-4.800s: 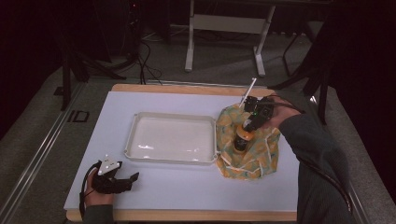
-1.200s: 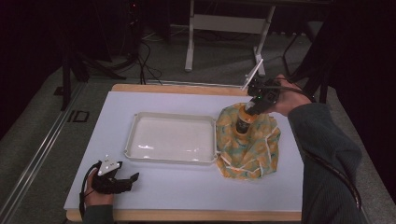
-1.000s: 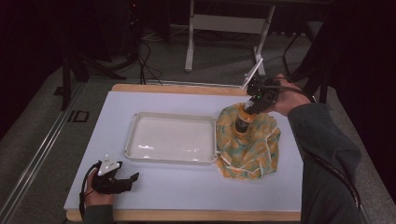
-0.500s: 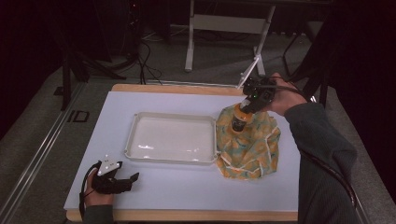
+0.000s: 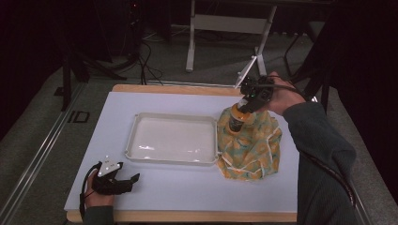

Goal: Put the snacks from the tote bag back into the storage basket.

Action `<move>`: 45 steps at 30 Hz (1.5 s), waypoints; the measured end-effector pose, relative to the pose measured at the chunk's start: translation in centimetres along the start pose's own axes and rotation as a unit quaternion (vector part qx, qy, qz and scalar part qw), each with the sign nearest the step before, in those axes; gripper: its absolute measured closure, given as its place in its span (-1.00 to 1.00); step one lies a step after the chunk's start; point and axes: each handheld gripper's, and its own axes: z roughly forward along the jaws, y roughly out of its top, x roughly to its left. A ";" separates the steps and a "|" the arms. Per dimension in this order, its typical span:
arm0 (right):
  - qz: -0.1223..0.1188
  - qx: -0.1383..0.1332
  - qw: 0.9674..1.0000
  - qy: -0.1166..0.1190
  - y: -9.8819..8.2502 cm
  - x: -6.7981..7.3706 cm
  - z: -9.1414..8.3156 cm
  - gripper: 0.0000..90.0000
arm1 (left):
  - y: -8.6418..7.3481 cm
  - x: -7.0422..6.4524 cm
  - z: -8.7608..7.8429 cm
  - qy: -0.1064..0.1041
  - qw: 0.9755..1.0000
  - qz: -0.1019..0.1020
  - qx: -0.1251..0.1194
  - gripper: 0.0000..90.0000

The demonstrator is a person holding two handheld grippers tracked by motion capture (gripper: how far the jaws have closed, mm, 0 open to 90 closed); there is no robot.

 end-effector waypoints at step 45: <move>-0.059 -0.023 0.998 0.004 3.9 2.5 -0.3 0.31 | 0.0 0.0 0.0 -0.001 1.000 0.001 0.000 -0.58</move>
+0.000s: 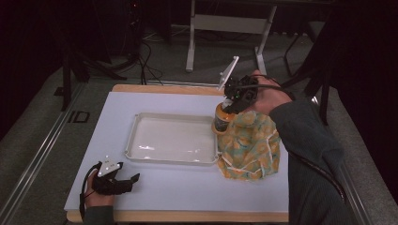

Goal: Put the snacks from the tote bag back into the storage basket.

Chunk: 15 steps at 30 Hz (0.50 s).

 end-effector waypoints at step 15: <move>-0.015 -0.001 1.000 0.009 0.9 0.9 0.7 0.31 | 0.0 0.0 0.0 0.000 1.000 0.002 0.001 -0.58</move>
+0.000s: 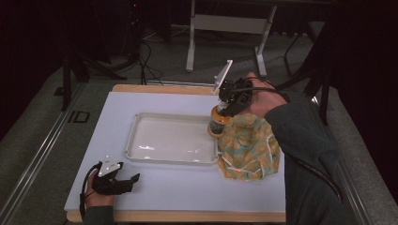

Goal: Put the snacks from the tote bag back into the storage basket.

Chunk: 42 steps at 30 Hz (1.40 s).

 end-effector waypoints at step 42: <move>-0.040 -0.003 0.999 0.017 1.5 2.5 2.6 0.31 | 0.0 0.0 0.0 0.001 1.000 0.002 0.003 -0.57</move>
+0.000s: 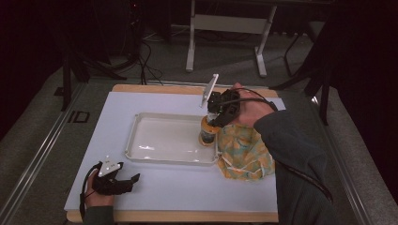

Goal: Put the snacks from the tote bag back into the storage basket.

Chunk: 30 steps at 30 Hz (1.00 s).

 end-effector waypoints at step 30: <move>-0.004 0.003 1.000 -0.004 0.7 1.7 1.2 0.31 | 0.0 0.0 0.0 0.000 1.000 -0.002 0.001 -0.57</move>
